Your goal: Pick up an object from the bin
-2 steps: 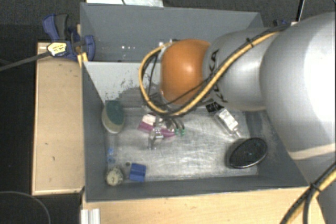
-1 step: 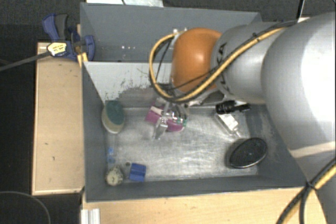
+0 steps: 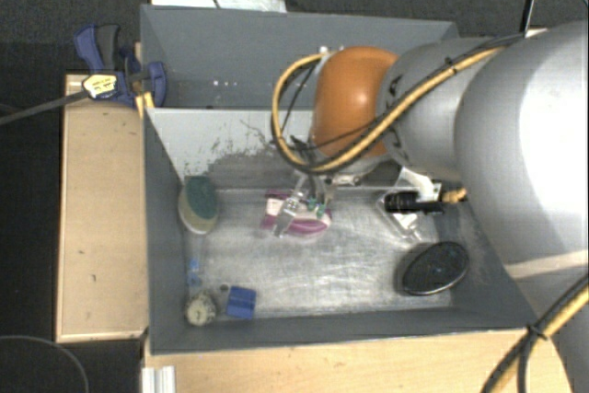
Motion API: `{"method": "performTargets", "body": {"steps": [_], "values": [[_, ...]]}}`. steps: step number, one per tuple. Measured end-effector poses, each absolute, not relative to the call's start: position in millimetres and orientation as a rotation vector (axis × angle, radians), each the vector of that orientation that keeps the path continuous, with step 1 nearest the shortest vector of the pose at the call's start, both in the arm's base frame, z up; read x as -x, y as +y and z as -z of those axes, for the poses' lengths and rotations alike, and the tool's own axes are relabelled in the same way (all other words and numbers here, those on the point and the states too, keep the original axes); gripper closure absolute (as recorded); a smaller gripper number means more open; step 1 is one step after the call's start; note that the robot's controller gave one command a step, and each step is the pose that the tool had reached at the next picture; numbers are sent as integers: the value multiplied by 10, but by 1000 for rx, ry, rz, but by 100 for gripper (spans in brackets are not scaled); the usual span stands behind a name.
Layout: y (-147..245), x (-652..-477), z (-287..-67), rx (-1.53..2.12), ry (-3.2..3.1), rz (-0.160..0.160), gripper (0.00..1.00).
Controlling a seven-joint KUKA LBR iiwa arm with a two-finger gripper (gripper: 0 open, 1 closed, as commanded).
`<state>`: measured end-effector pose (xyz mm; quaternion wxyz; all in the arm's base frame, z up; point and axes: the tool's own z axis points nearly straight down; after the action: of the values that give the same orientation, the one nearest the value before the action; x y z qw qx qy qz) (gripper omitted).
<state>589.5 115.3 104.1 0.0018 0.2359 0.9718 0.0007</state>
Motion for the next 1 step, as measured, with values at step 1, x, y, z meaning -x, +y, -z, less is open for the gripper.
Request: {"method": "performTargets", "body": {"steps": [1], "values": [[1003,-5820,-732,-1116,2929,-9,0]]}}
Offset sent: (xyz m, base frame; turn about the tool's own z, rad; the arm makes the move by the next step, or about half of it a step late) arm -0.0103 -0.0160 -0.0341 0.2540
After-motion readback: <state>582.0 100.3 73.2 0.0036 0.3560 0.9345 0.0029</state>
